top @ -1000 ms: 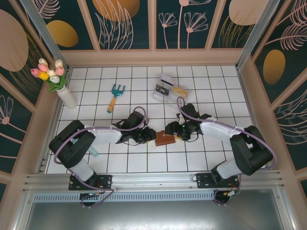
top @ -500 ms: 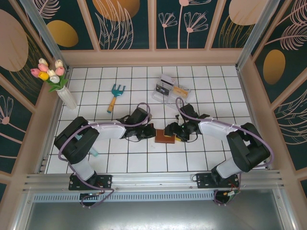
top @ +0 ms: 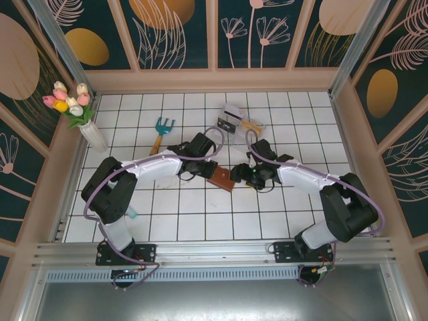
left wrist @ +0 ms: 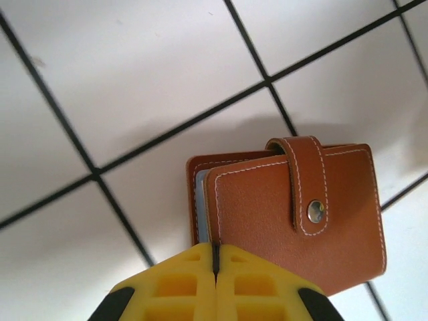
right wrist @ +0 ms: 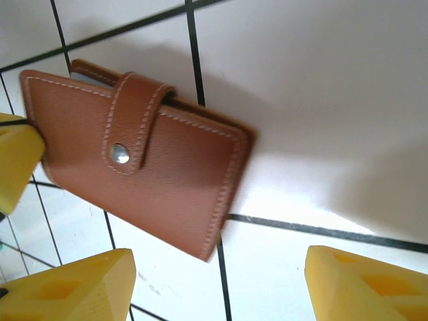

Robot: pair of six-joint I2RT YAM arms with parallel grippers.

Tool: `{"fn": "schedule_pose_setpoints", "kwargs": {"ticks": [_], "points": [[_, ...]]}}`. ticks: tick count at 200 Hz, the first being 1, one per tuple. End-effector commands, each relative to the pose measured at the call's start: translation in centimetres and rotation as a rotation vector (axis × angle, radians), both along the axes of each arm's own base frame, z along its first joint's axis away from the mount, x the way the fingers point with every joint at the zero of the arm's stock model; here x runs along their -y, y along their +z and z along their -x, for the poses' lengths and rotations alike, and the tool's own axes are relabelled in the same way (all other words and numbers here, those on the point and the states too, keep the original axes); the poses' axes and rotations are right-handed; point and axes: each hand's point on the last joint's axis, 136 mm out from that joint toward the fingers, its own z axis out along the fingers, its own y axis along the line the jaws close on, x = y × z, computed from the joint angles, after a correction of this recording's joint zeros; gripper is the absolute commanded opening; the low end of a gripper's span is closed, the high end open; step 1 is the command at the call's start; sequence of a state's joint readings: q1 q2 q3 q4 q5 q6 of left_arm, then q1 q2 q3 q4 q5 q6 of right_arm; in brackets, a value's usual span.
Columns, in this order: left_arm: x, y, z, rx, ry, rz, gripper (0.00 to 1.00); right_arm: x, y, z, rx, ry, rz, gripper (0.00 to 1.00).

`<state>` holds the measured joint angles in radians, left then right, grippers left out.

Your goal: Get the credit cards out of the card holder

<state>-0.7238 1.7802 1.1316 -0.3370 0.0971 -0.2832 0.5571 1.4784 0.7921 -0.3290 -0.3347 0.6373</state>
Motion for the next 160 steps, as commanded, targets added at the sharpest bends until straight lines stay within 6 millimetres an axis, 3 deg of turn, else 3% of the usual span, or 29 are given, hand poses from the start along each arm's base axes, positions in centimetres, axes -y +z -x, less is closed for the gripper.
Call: {"fn": "schedule_pose_setpoints", "kwargs": {"ticks": [1,20,44,51,57,77,86,114,124,139,151,160], "points": [[-3.2,0.8,-1.5,0.087,-0.11,-0.154,0.0,-0.1,1.4,-2.1,0.093,-0.015,0.009,0.68],[-2.7,2.3,-2.3,0.107,-0.154,-0.095,0.0,-0.8,2.0,-3.1,0.16,0.018,-0.013,0.68],[-2.7,2.7,-3.1,0.128,-0.134,-0.094,0.0,-0.7,2.5,-5.3,0.2,0.017,-0.037,0.67],[-2.7,2.9,-3.4,0.142,-0.11,-0.09,0.12,-1.2,2.7,-5.7,0.201,0.029,-0.06,0.66],[-2.9,3.2,-3.9,0.161,-0.073,-0.087,0.29,-1.7,2.8,-6.0,0.196,0.04,-0.083,0.64],[-3.7,4.4,-4.9,0.196,0.059,-0.063,0.58,-3.6,2.3,-6.7,0.147,0.068,-0.137,0.53],[-4.3,5.8,-5.2,0.224,0.14,-0.029,0.59,-4.3,1.9,-6.8,0.133,0.073,-0.15,0.52],[-6.2,7.4,-4.9,0.207,0.364,0.086,0.71,-5.6,1.0,-7.8,0.124,0.081,-0.128,0.48],[-6.5,7.2,-4.1,0.175,0.415,0.134,0.77,-5.8,0.7,-8.4,0.123,0.072,-0.116,0.48],[-6.3,7.3,-3.2,0.132,0.47,0.221,0.8,-6.2,0.3,-9.1,0.119,0.071,-0.112,0.48],[-6.7,6.3,-2.1,0.084,0.515,0.251,0.85,-6.5,0.0,-9.4,0.108,0.076,-0.109,0.48],[-7.2,5.9,-1.7,0.064,0.574,0.266,0.87,-7.4,-0.2,-8.8,0.094,0.102,-0.11,0.48]]}}
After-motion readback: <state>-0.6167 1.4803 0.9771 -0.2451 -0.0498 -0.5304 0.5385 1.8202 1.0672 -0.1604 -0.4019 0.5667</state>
